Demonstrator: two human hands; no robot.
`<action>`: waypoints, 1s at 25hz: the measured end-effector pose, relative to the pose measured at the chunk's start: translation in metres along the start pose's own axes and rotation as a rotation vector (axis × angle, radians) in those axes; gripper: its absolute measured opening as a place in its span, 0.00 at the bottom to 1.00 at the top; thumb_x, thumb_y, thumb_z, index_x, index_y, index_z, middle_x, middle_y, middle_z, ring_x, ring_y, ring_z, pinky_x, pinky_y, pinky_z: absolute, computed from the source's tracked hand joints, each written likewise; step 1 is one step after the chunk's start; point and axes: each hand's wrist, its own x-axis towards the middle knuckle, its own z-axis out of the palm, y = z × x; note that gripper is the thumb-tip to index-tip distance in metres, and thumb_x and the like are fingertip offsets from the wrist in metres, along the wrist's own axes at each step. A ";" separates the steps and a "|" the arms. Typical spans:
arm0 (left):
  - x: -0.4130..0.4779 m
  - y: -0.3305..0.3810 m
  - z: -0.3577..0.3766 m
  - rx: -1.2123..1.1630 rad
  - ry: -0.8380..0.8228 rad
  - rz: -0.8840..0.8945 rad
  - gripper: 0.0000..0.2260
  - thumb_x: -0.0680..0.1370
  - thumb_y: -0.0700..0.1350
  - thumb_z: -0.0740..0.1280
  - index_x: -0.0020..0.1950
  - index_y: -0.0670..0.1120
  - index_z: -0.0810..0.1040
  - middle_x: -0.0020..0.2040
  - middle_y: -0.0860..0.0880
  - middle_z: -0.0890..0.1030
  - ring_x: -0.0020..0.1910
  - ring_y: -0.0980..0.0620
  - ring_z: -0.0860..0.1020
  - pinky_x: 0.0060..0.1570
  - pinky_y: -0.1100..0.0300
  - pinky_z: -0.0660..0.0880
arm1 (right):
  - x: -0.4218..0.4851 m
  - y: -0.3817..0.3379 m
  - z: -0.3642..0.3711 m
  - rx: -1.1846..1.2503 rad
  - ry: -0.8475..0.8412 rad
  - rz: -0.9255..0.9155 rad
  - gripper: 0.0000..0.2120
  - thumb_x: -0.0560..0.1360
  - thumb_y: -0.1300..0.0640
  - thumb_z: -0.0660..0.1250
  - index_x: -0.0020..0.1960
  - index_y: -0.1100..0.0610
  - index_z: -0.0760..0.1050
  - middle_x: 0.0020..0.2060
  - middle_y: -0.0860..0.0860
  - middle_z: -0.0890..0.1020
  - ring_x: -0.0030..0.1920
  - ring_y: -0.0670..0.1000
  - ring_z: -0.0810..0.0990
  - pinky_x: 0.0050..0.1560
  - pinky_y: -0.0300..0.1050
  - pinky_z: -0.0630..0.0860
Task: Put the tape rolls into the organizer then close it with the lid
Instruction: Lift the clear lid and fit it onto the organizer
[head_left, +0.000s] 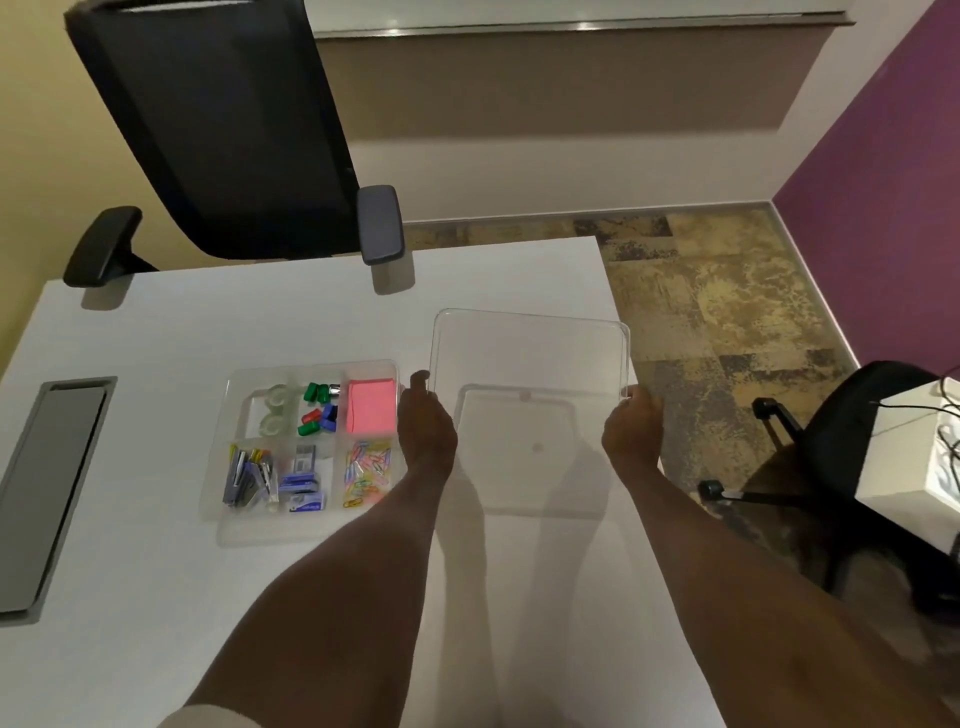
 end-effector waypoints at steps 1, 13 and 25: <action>0.006 0.001 -0.016 -0.049 0.023 0.005 0.16 0.83 0.32 0.58 0.69 0.41 0.75 0.51 0.39 0.82 0.52 0.43 0.80 0.53 0.50 0.79 | -0.006 -0.011 -0.003 0.019 0.021 -0.061 0.11 0.81 0.69 0.58 0.59 0.65 0.75 0.60 0.64 0.75 0.56 0.65 0.77 0.53 0.52 0.73; 0.065 -0.040 -0.197 -0.353 0.136 0.033 0.08 0.80 0.35 0.69 0.54 0.34 0.86 0.47 0.36 0.87 0.43 0.39 0.86 0.48 0.51 0.83 | -0.088 -0.149 0.010 0.250 0.012 -0.215 0.09 0.81 0.69 0.57 0.51 0.61 0.74 0.43 0.61 0.84 0.41 0.62 0.84 0.36 0.48 0.81; 0.111 -0.112 -0.328 -0.807 -0.100 -0.233 0.10 0.80 0.33 0.68 0.59 0.29 0.80 0.56 0.35 0.84 0.49 0.41 0.86 0.60 0.50 0.82 | -0.154 -0.217 0.036 0.865 -0.318 -0.068 0.10 0.81 0.72 0.59 0.60 0.74 0.74 0.54 0.72 0.82 0.52 0.70 0.85 0.60 0.65 0.81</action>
